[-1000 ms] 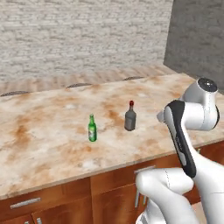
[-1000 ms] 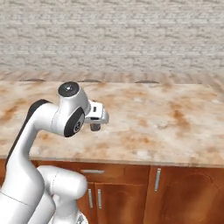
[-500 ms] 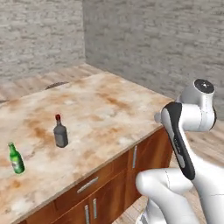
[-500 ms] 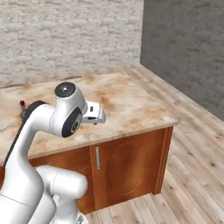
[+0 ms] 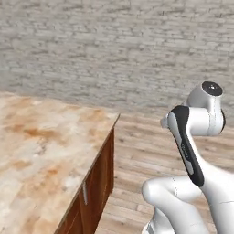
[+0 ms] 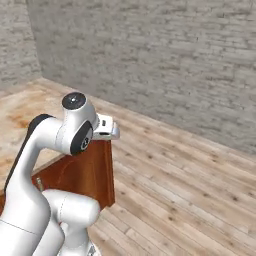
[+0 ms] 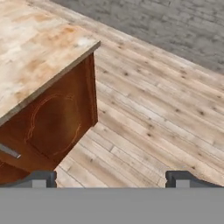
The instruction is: Move the drinks to the dining counter.
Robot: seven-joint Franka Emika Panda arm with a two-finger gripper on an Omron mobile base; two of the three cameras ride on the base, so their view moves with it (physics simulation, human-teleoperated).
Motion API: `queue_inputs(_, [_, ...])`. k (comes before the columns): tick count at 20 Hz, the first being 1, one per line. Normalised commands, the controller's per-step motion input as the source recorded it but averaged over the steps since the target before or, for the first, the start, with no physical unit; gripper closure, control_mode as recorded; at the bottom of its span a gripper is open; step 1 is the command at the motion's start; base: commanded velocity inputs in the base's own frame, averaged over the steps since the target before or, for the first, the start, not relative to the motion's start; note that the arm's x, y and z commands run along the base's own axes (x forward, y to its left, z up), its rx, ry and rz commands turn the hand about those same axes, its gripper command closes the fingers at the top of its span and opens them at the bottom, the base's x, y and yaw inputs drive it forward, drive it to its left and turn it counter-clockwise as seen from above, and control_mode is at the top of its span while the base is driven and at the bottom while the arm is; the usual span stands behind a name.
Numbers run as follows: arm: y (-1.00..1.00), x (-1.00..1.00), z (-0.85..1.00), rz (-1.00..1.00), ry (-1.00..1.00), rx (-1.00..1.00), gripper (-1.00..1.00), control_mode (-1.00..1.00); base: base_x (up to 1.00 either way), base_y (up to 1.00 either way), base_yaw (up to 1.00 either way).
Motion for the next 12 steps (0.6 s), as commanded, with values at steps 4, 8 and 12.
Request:
queue_inputs(4, [0.00, 0.00, 0.00, 0.00, 0.00, 0.00, -1.00, 1.00, 0.14, -0.42, -0.83])
queue_inputs(8, [0.00, 0.00, 0.00, 0.00, 0.00, 0.00, -1.00, 1.00, 0.25, -0.47, -0.77])
queue_inputs(12, [0.00, 0.00, 0.00, 0.00, 0.00, 0.00, -1.00, 1.00, 0.31, -0.46, -0.75])
